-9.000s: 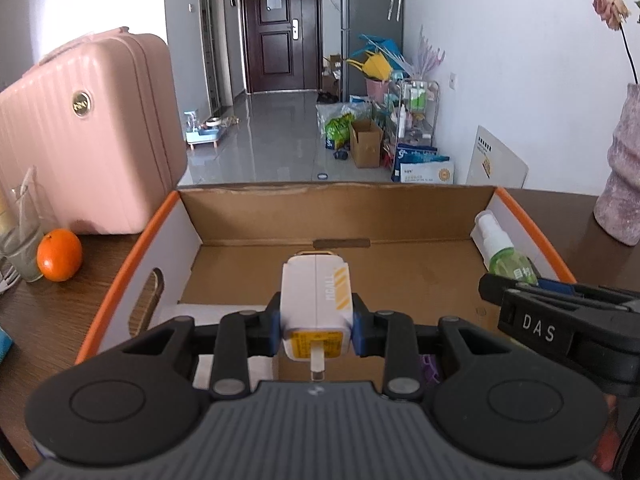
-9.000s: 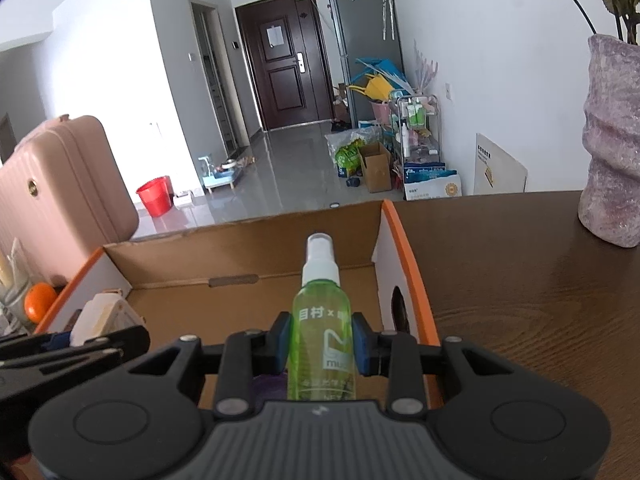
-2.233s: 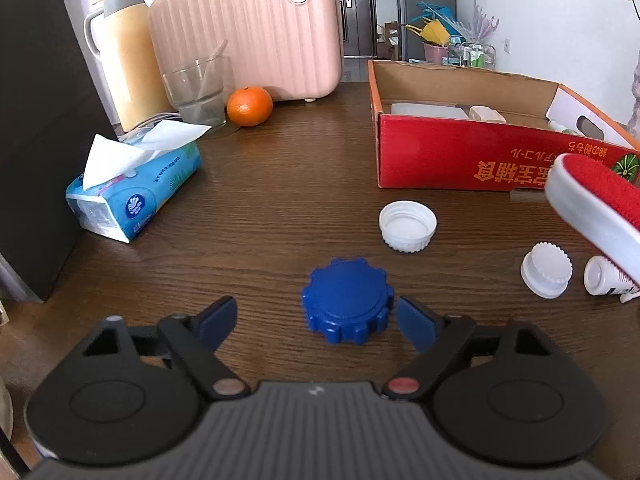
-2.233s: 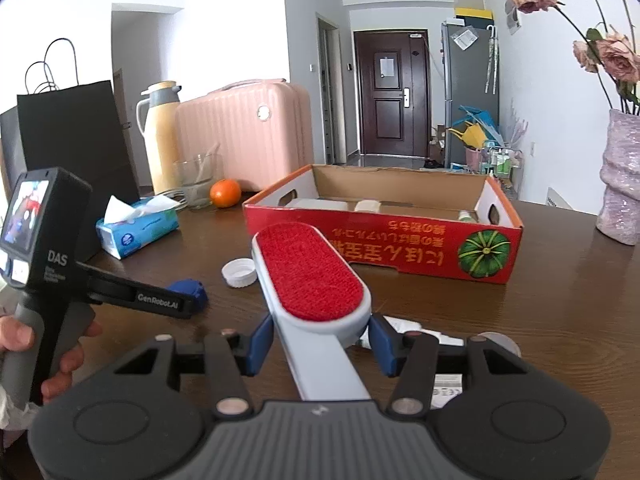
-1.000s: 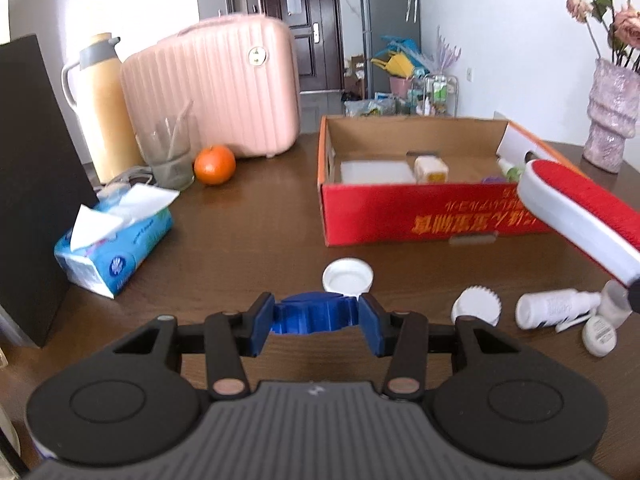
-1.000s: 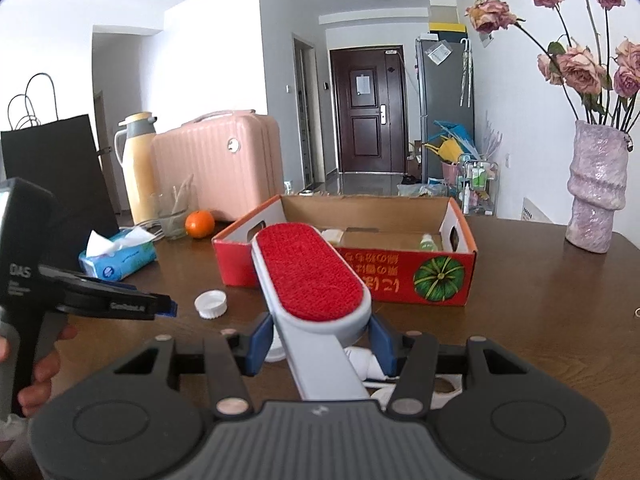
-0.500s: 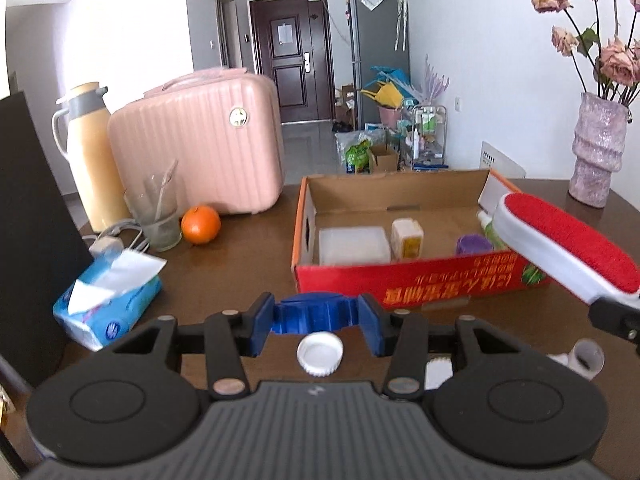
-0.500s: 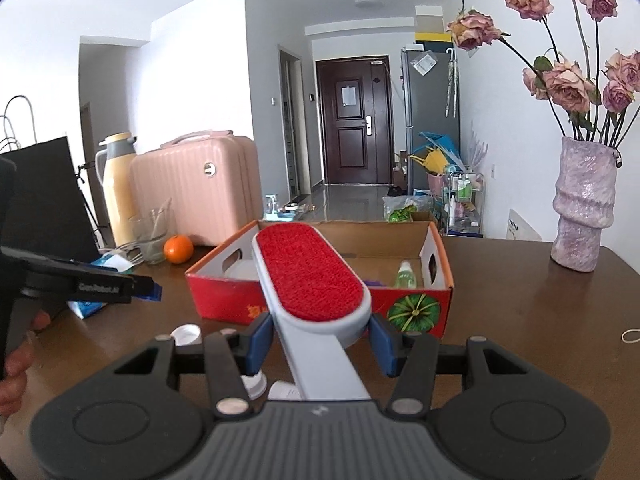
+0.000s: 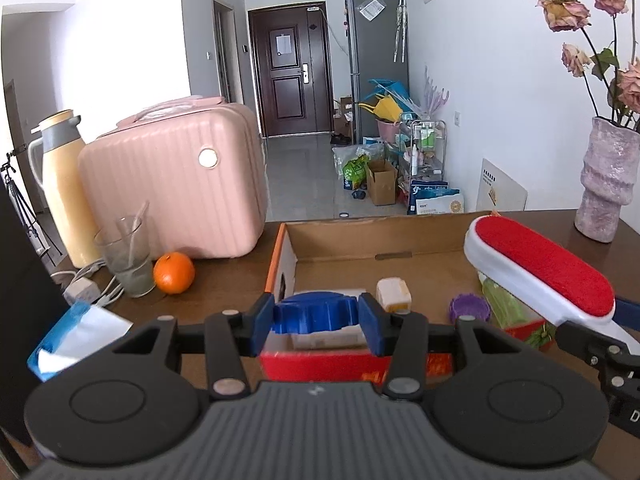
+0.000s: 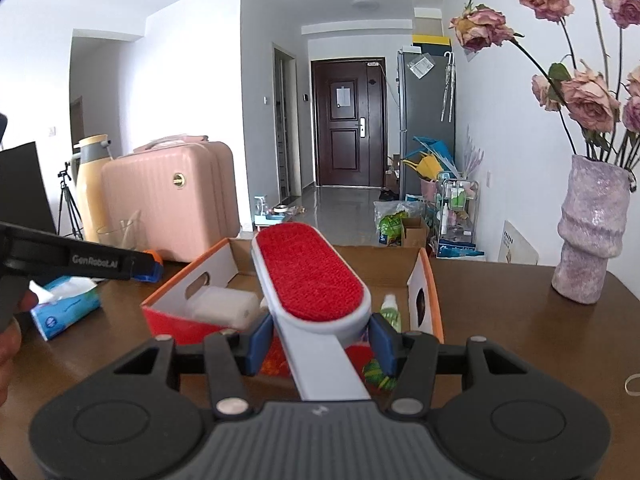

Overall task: Organize rigid objects
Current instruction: 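Carry the blue cap and lint roller over the red cardboard box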

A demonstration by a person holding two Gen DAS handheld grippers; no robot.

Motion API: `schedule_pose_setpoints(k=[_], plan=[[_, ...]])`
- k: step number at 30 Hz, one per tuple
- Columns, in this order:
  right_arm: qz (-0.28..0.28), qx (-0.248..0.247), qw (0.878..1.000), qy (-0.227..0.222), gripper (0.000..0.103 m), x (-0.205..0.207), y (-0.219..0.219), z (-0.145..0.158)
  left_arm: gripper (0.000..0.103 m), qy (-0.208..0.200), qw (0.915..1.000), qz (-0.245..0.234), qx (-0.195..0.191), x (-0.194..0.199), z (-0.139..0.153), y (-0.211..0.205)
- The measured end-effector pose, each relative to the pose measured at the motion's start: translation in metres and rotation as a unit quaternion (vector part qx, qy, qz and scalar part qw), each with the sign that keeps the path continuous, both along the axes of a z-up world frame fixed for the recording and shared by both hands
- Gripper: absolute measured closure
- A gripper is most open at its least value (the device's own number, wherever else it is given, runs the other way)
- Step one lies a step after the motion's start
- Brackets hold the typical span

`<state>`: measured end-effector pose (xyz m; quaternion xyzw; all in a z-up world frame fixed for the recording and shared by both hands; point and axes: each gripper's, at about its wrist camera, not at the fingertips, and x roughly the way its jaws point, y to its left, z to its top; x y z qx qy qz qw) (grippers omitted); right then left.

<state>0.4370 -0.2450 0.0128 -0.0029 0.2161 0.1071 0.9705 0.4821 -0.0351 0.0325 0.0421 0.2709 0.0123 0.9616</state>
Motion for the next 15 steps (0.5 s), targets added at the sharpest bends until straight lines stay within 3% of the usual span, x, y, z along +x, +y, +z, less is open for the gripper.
schedule_pose_setpoints(k=[15], plan=[[-0.001, -0.011, 1.000, 0.012, 0.051, 0.090, -0.005, -0.009, 0.056, 0.018, 0.9998, 0.006, -0.002, 0.077, -0.022, -0.014]])
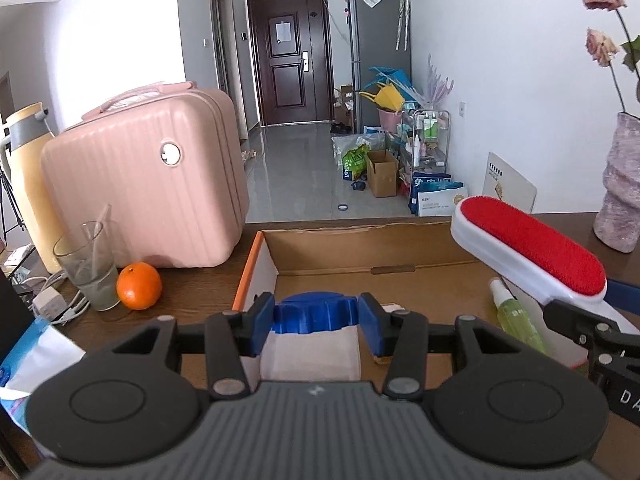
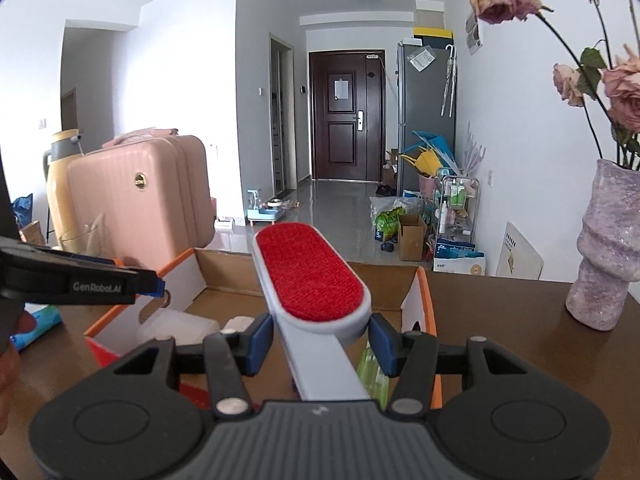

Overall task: Organize rigid objects
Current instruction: 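Carry the blue cap and lint roller over the red cardboard box, then open the left tool to drop the blue cap while the right tool releases the lint roller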

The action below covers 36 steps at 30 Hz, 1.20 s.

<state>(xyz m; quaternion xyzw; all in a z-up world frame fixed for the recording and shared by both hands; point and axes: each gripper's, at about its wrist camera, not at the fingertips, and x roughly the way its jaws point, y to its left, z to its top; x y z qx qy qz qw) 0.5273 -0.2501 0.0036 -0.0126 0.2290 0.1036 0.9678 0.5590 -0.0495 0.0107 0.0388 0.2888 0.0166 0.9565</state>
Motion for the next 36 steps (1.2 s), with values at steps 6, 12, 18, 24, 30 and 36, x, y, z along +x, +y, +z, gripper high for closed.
schedule_pose_setpoints(k=[6, 12, 18, 24, 30, 36], plan=[[0.004, 0.001, 1.000, 0.017, 0.051, 0.028, 0.003, -0.011, 0.056, 0.015, 0.9999, 0.009, -0.002, 0.024, -0.014, 0.002], [0.008, -0.006, 0.999, 0.039, 0.051, 0.054, 0.006, -0.023, 0.056, 0.026, 0.9996, 0.012, -0.001, 0.042, -0.026, 0.001], [0.013, -0.015, 0.998, 0.052, 0.051, 0.073, 0.012, -0.032, 0.056, 0.039, 0.9991, 0.015, 0.004, 0.054, -0.037, -0.001], [0.016, -0.025, 0.997, 0.071, 0.051, 0.087, 0.019, -0.039, 0.056, 0.052, 0.9985, 0.018, 0.005, 0.061, -0.042, -0.002], [0.019, -0.017, 0.996, 0.089, 0.051, 0.095, 0.022, -0.044, 0.056, 0.062, 0.9978, 0.021, 0.008, 0.067, -0.048, -0.001], [0.016, -0.028, 0.993, 0.110, 0.051, 0.104, 0.023, -0.048, 0.056, 0.074, 0.9970, 0.020, 0.012, 0.071, -0.054, -0.005]])
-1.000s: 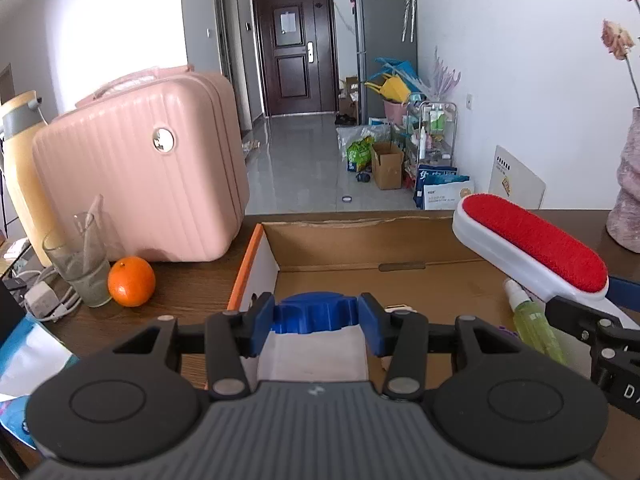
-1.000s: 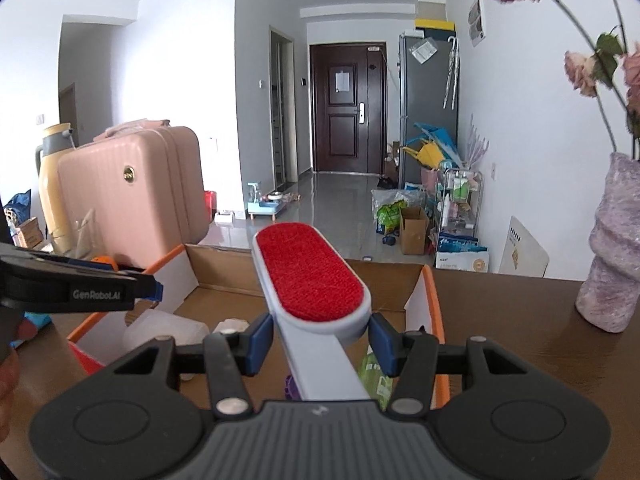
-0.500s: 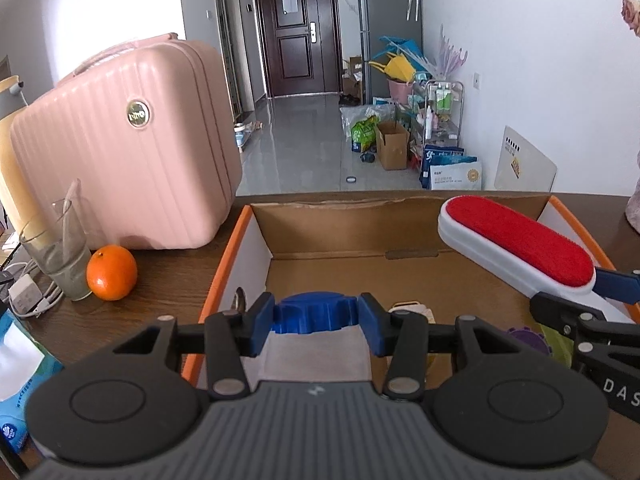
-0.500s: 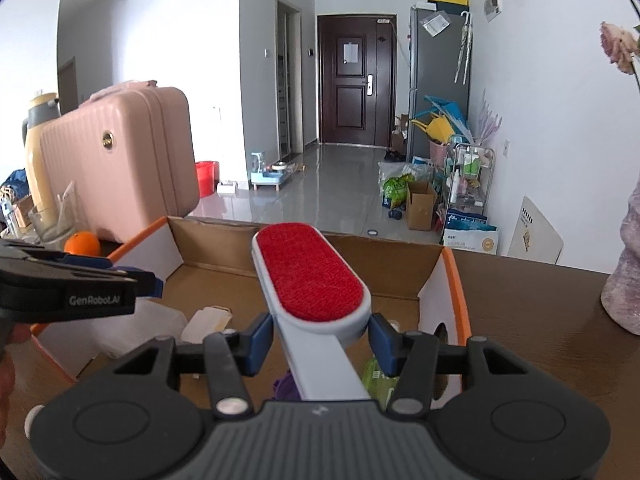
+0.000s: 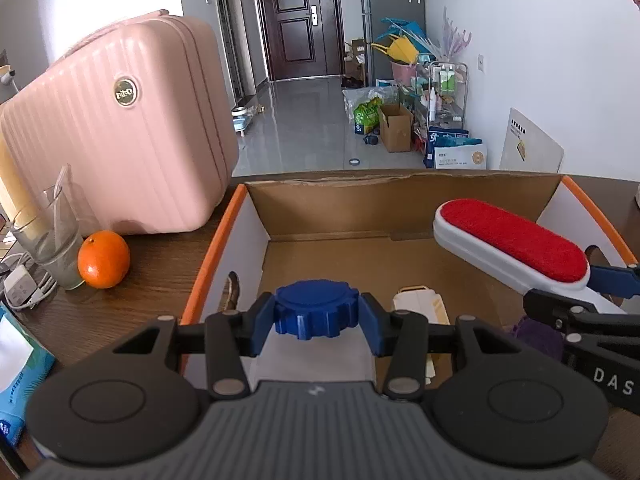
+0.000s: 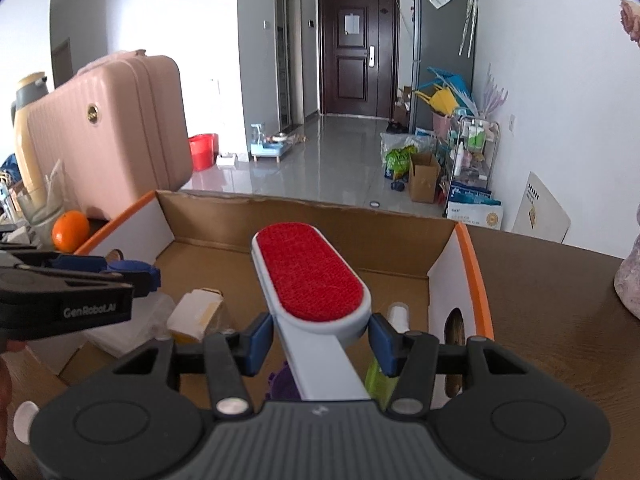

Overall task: Organize rigid objects
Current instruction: 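Open the left tool to drop the blue cap while the right tool releases the lint roller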

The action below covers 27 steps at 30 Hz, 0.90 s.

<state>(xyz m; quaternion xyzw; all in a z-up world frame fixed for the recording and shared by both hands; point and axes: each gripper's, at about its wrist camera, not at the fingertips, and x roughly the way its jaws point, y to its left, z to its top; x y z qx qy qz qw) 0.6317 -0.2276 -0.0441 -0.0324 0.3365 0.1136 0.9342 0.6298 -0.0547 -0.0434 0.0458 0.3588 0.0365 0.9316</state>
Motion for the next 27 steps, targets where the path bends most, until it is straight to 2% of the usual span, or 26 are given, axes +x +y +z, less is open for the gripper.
schedule_pose_setpoints(k=[13, 15, 19, 23, 27], plan=[[-0.009, -0.021, 0.999, 0.044, 0.051, 0.012, 0.007, -0.006, 0.055, 0.015, 0.9999, -0.002, 0.007, 0.003, -0.005, -0.004], [-0.011, -0.025, 0.999, 0.044, 0.051, 0.011, 0.007, -0.007, 0.051, 0.016, 0.9998, -0.007, 0.010, 0.002, -0.006, -0.005], [-0.010, -0.024, 0.999, 0.031, 0.049, 0.005, 0.006, -0.002, 0.029, 0.015, 0.9998, -0.009, 0.013, -0.002, -0.007, -0.006], [-0.008, -0.030, 0.999, 0.013, 0.025, -0.005, 0.005, 0.005, 0.019, 0.003, 0.9998, -0.014, 0.010, -0.009, -0.001, -0.005], [-0.005, -0.020, 1.000, 0.001, 0.023, -0.020, -0.002, 0.012, 0.010, -0.010, 0.9997, -0.014, 0.015, -0.018, 0.006, -0.002]])
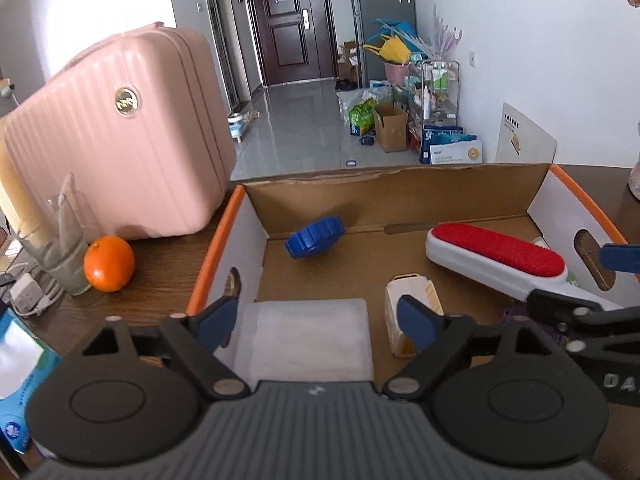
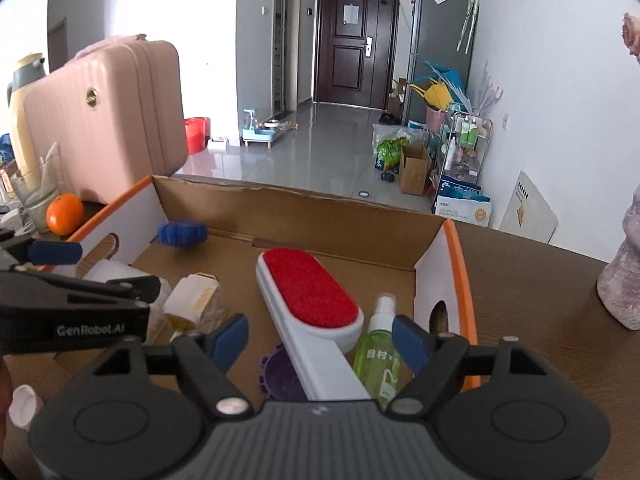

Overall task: Organize rigid objects
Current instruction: 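Open the left tool to drop the blue cap while the right tool releases the lint roller, then withdraw both tools from the box back toward the table items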

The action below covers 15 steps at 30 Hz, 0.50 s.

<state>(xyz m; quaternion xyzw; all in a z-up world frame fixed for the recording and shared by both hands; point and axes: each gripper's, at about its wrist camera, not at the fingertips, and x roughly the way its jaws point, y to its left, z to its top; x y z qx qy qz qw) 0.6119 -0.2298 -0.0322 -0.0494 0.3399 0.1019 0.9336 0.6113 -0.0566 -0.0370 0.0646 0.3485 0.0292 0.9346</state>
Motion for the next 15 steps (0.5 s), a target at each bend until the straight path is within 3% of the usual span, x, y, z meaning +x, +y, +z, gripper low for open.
schedule_pose_setpoints(k=[2, 8, 15], plan=[[0.001, 0.008, 1.000, -0.009, 0.016, -0.009, -0.005, 0.006, 0.004, -0.010, 1.0000, 0.000, -0.001, -0.007, 0.005, 0.003], [-0.007, 0.028, 0.999, -0.032, 0.001, -0.043, -0.015, 0.023, 0.000, -0.027, 0.9995, 0.002, -0.013, -0.030, 0.021, 0.011], [-0.014, 0.030, 0.998, -0.058, 0.000, -0.092, -0.012, 0.044, 0.000, -0.044, 0.9989, 0.004, -0.018, -0.069, 0.041, 0.019]])
